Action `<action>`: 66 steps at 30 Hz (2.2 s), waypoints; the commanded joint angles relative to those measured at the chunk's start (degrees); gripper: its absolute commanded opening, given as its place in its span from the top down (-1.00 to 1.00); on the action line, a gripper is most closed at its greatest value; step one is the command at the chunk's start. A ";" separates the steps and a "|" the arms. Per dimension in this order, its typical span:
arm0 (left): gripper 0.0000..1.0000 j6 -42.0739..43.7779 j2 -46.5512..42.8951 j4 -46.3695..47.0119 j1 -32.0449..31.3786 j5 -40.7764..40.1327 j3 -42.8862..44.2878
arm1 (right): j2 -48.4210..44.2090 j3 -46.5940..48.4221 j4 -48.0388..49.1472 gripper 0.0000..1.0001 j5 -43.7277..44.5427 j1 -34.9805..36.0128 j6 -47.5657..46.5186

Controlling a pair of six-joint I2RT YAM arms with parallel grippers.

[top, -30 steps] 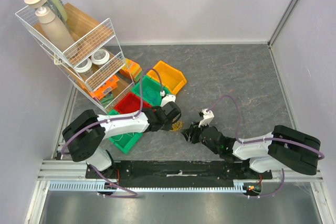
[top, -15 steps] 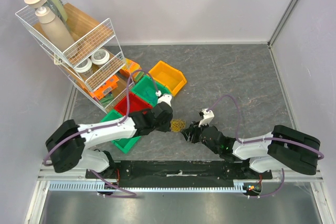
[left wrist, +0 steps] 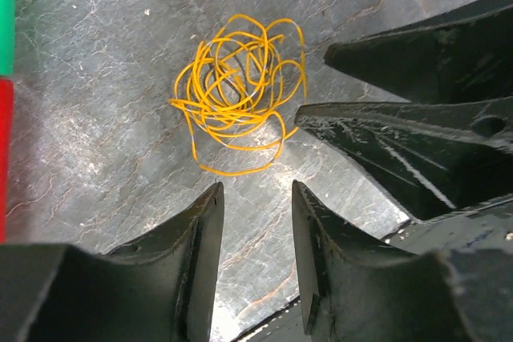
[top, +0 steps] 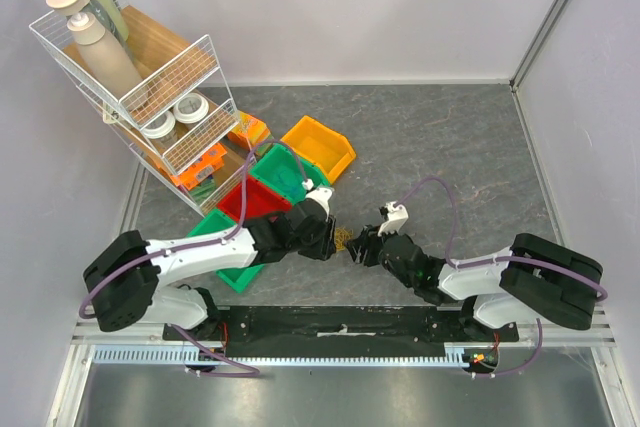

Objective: Untangle the cables

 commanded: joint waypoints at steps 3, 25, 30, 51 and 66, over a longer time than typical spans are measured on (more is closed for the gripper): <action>0.06 8.14 4.47 2.53 -0.45 -1.32 2.62 | -0.06 -0.41 4.81 -0.11 -0.49 -1.21 0.85; -0.13 7.98 8.26 0.78 -0.89 -2.11 5.53 | 5.74 3.72 2.35 -0.04 -3.82 -2.70 1.29; 0.01 5.78 3.96 1.92 -0.89 -2.11 2.72 | 5.04 2.58 4.46 0.14 -4.62 -2.79 0.94; -0.07 -1.87 7.55 0.17 0.43 -5.53 7.63 | 4.78 1.87 5.87 1.00 -5.58 -2.79 0.76; 0.09 -10.31 11.76 -4.85 1.05 -10.28 10.09 | 5.04 1.96 5.87 1.00 -5.94 -2.79 0.85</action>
